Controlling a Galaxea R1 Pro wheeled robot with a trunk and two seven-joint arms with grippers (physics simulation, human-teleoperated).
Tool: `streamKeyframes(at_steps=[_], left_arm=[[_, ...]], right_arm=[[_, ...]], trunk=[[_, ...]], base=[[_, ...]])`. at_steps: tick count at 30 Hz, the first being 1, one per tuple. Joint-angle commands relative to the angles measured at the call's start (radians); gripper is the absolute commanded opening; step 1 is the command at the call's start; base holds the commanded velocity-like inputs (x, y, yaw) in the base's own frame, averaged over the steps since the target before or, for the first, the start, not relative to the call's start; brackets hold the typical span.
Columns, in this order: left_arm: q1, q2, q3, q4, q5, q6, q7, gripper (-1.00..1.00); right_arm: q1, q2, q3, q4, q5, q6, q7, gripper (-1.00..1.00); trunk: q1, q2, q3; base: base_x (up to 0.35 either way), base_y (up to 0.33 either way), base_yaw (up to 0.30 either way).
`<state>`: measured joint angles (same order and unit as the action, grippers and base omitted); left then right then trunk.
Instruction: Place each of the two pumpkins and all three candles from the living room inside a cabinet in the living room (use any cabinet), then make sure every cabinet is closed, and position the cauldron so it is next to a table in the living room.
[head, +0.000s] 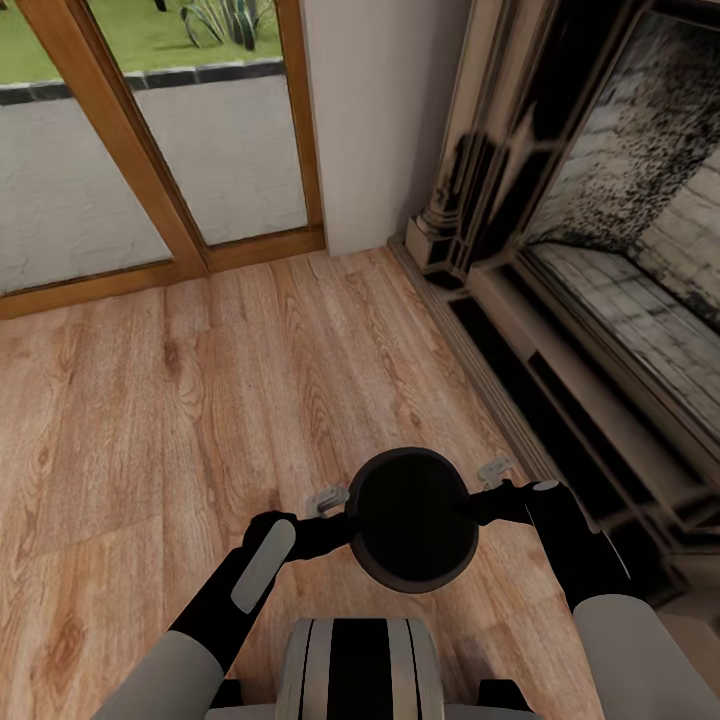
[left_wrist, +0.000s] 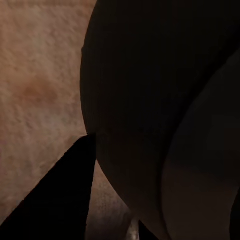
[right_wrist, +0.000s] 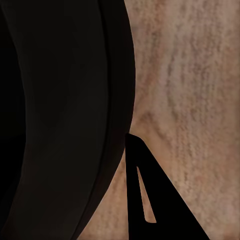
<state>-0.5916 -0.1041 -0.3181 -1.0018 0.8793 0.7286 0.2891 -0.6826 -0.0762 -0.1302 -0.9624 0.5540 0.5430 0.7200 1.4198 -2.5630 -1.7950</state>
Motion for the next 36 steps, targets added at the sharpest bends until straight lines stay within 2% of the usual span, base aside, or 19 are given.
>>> streamKeyframes(at_steps=[1,9,13,15,26,30,36], left_arm=[[-0.001,0.008,0.001,-0.002,-0.041,0.011,0.015,-1.0],[-0.001,0.007,0.001,-0.036,-0.023,0.013,0.013,-1.0],[-0.001,0.007,0.001,-0.038,-0.021,0.013,0.013,-1.0],[0.0,0.007,0.001,-0.038,-0.021,0.013,0.013,-1.0],[0.0,0.007,0.001,-0.039,-0.02,0.013,0.013,-1.0],[0.0,0.007,0.001,-0.039,-0.02,0.013,0.014,-1.0],[0.0,0.007,0.001,-0.04,-0.021,0.014,0.013,-1.0]], right_arm=[[0.0,-0.001,-0.002,0.286,0.043,-0.012,0.003,-1.0],[0.0,-0.002,-0.002,0.284,0.043,-0.009,0.025,-1.0],[0.0,-0.002,-0.002,0.284,0.043,-0.009,0.032,-1.0],[0.0,-0.002,-0.002,0.284,0.043,-0.009,0.033,-1.0],[0.0,-0.002,-0.002,0.284,0.043,-0.009,0.033,-1.0],[0.0,-0.002,-0.002,0.284,0.043,-0.009,0.033,-1.0],[0.0,-0.002,-0.002,0.284,0.043,-0.009,0.033,-1.0]], trunk=[[0.302,0.0,-0.001],[0.302,0.0,-0.001],[0.302,0.0,-0.001],[0.301,0.0,0.007],[0.301,0.0,0.007],[0.299,0.001,0.022],[0.299,0.001,0.026]], base=[[0.0,0.0,0.0],[0.0,0.0,0.0],[0.0,0.0,0.0],[0.0,0.0,0.0],[0.0,0.0,0.0],[0.0,0.0,0.0],[0.0,0.0,0.0]])
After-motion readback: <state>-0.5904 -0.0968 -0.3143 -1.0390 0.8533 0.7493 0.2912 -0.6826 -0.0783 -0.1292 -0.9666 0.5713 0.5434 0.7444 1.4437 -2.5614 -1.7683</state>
